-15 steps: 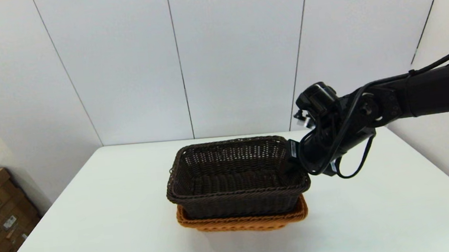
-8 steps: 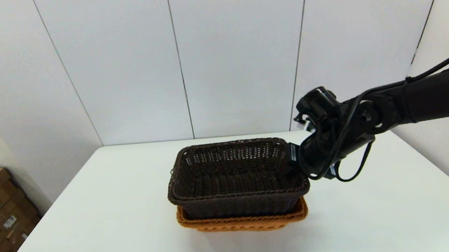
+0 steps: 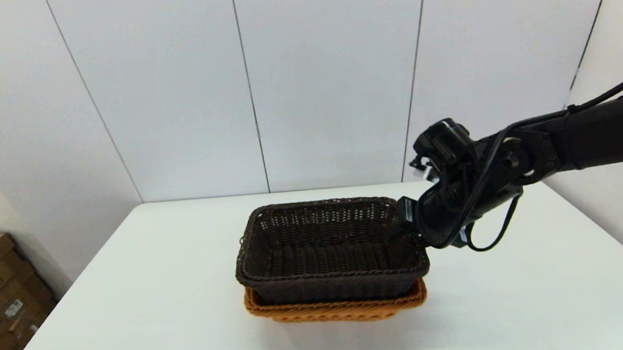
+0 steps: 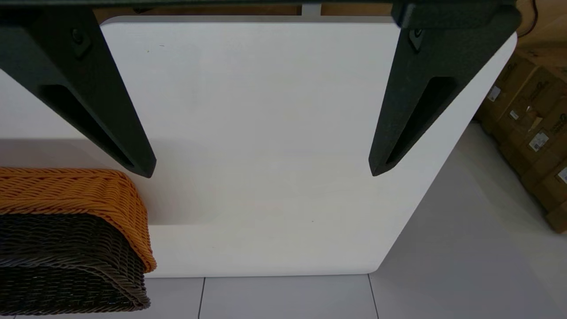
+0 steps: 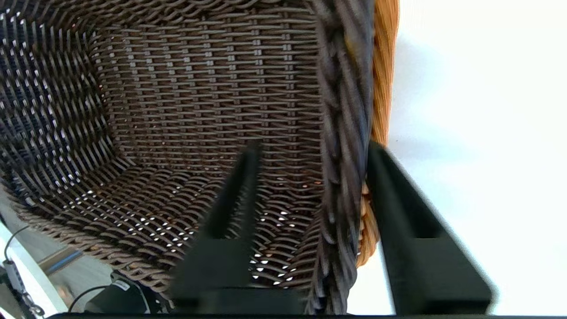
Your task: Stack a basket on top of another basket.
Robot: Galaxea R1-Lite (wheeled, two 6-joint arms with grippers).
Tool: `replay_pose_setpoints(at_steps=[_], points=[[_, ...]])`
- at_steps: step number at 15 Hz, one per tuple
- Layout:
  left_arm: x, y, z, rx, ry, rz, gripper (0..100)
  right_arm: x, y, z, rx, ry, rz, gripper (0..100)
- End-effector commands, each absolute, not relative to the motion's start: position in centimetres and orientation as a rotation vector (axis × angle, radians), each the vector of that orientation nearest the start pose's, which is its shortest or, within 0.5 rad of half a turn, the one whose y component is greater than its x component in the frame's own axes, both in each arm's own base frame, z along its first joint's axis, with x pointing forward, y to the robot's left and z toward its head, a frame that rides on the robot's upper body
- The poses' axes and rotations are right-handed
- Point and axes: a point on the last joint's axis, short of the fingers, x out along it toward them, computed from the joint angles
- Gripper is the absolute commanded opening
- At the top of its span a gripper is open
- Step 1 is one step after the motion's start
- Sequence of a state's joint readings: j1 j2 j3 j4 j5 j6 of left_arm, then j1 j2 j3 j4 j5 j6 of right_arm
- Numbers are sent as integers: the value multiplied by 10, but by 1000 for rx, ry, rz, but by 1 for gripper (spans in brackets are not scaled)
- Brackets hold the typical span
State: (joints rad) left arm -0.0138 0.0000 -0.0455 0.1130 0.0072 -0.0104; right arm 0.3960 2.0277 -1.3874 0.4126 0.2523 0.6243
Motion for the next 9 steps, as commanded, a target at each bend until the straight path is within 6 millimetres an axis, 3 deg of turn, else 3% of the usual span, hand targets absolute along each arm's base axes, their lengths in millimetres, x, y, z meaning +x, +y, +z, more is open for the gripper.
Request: replay_pose_setpoints(at_steps=[1, 5, 7, 8, 9], points=[[-27, 1, 76, -10, 68, -6, 100, 336, 144, 144, 481, 1190, 233, 100], [-27, 1, 76, -10, 68, -6, 100, 316, 115, 209, 533, 1006, 263, 100], [-27, 1, 76, -10, 66, -6, 100, 281, 97, 245, 517, 919, 285, 100], [-27, 1, 76, -10, 66, -6, 100, 254, 87, 262, 488, 856, 276, 100], [-27, 1, 76, -10, 68, -6, 100, 235, 81, 269, 466, 814, 251, 100]])
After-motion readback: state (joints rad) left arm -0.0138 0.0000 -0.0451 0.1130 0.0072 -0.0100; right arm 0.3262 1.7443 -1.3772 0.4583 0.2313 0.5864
